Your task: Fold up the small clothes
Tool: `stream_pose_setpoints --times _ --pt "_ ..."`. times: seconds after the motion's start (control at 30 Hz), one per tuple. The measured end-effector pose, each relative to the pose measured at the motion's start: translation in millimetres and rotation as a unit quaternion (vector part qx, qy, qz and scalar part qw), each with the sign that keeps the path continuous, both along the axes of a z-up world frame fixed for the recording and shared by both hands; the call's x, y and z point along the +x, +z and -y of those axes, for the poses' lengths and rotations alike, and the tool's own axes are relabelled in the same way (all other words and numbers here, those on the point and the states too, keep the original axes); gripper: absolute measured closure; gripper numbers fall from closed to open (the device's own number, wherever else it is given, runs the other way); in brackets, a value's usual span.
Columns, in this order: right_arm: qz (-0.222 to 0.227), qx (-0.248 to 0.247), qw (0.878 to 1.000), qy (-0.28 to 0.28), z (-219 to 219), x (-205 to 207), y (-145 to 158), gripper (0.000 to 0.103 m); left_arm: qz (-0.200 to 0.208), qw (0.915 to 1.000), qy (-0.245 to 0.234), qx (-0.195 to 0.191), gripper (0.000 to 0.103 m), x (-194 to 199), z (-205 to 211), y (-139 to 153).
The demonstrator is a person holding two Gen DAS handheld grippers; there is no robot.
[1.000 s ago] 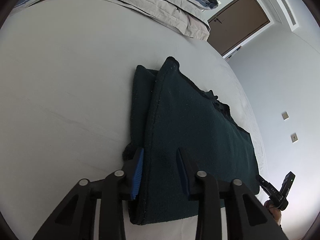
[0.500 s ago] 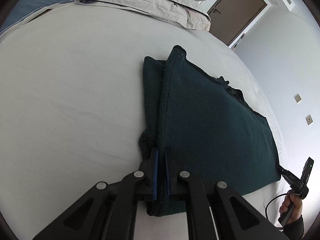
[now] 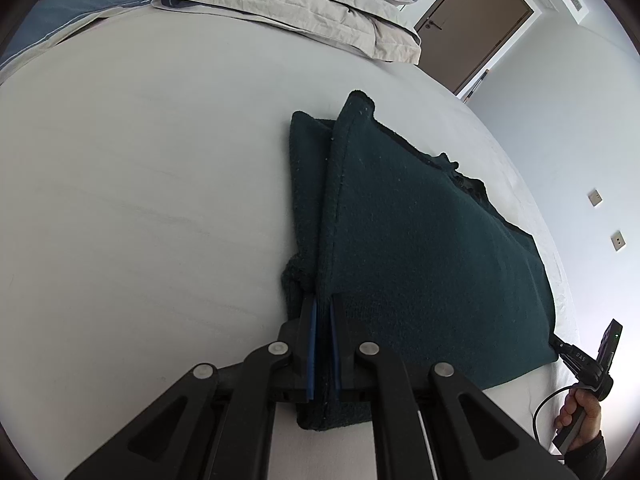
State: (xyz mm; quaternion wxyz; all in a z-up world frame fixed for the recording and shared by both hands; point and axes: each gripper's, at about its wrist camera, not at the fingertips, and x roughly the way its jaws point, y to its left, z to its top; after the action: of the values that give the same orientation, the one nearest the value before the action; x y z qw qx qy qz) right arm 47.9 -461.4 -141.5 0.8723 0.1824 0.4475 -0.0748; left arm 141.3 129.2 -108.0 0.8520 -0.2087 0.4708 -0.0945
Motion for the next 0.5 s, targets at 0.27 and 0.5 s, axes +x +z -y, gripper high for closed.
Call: stream_pose_setpoints --times 0.27,0.5 --pt "-0.001 0.028 0.999 -0.017 9 -6 4 0.079 0.005 1.0 0.001 -0.008 0.095 0 -2 -4" --pt "0.065 0.058 0.996 -0.018 -9 -20 52 0.07 0.058 0.9966 0.015 0.057 0.087 -16 9 39"
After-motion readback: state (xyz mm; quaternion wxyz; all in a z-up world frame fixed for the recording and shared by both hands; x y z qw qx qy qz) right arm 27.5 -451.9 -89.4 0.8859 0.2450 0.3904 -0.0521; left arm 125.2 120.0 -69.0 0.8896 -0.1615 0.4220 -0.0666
